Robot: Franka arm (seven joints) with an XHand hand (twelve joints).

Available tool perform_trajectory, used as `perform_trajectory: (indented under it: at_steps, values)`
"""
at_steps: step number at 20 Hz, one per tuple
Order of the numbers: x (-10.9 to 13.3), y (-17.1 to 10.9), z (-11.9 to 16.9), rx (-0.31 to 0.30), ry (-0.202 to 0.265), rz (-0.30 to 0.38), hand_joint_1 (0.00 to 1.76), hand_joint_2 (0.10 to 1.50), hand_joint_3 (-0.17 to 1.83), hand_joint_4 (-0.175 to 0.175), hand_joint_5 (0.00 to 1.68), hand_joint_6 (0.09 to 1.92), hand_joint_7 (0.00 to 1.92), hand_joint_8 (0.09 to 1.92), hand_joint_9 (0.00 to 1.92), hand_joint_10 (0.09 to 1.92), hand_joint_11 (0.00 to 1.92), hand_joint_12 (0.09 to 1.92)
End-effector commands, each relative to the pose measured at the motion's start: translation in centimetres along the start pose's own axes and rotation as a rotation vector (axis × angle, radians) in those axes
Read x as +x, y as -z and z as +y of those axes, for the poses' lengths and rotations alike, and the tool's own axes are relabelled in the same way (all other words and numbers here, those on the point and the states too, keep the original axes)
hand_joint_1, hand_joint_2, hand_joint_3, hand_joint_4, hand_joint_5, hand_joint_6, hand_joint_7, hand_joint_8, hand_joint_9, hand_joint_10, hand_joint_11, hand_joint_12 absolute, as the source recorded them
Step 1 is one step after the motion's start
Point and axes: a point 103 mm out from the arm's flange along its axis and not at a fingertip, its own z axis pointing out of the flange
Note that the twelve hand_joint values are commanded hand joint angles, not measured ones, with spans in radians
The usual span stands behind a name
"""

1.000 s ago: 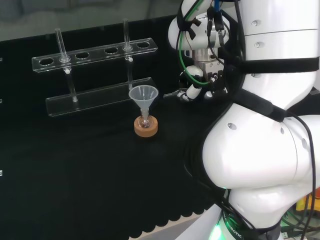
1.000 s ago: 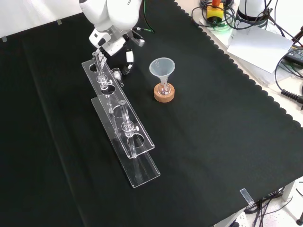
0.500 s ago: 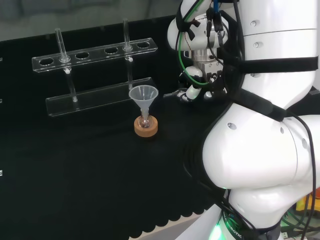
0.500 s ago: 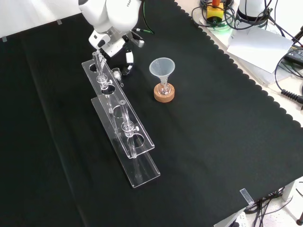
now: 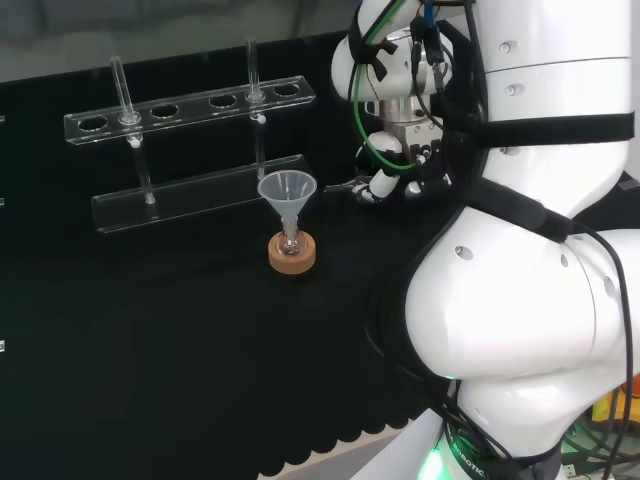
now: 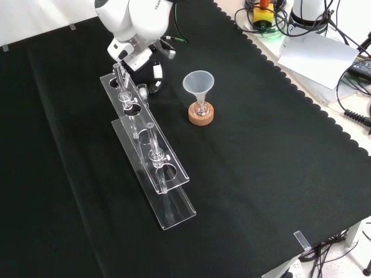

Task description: Pick up the weighing funnel.

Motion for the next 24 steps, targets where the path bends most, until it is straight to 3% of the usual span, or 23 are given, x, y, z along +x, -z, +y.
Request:
perform_trajectory:
  at_steps: [1,15,24]
  values:
    - [0.0,0.6,-0.1,0.014,-0.019,-0.029,1.08,0.66,0.78,0.175,1.13,0.98,0.38,0.67,0.65,0.56,0.30,1.35]
    - [-1.4,5.4,-3.5,-0.019,-0.047,-0.015,1.09,0.63,0.81,0.175,1.14,0.97,0.38,0.65,0.66,0.55,0.33,1.34]
    - [-0.5,7.7,-6.8,-0.029,-0.071,-0.037,1.10,0.63,0.79,0.175,1.17,0.91,0.60,0.62,0.82,0.51,0.47,1.29]
